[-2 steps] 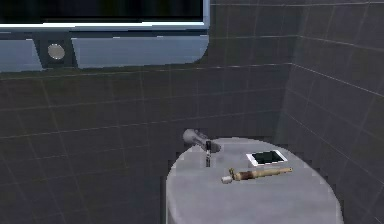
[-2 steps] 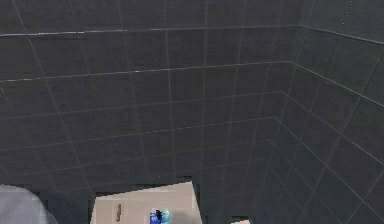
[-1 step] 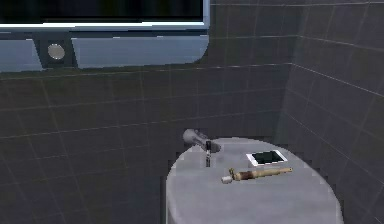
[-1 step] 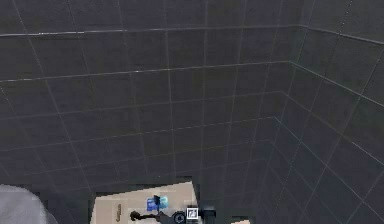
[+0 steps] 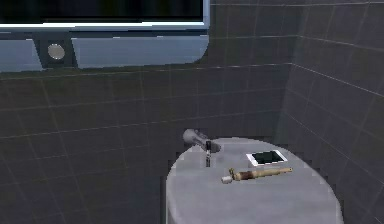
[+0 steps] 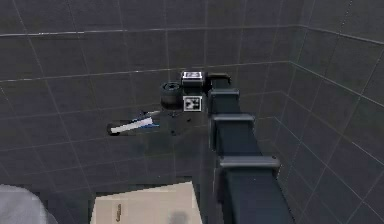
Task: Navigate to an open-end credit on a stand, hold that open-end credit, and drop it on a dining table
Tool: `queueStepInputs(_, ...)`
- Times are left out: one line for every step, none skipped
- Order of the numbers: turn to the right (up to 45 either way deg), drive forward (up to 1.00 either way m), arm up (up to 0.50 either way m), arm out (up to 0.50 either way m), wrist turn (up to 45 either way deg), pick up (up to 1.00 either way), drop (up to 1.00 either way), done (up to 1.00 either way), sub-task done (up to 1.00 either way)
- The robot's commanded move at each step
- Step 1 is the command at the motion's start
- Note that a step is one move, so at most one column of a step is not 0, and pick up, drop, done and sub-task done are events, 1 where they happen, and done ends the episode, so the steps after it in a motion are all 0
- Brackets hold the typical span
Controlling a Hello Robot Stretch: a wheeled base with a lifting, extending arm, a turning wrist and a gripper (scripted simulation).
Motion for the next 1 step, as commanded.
queueStepInputs(0.0,0.0,0.0,0.0,-45.0,0.0,0.0,0.0,0.0)
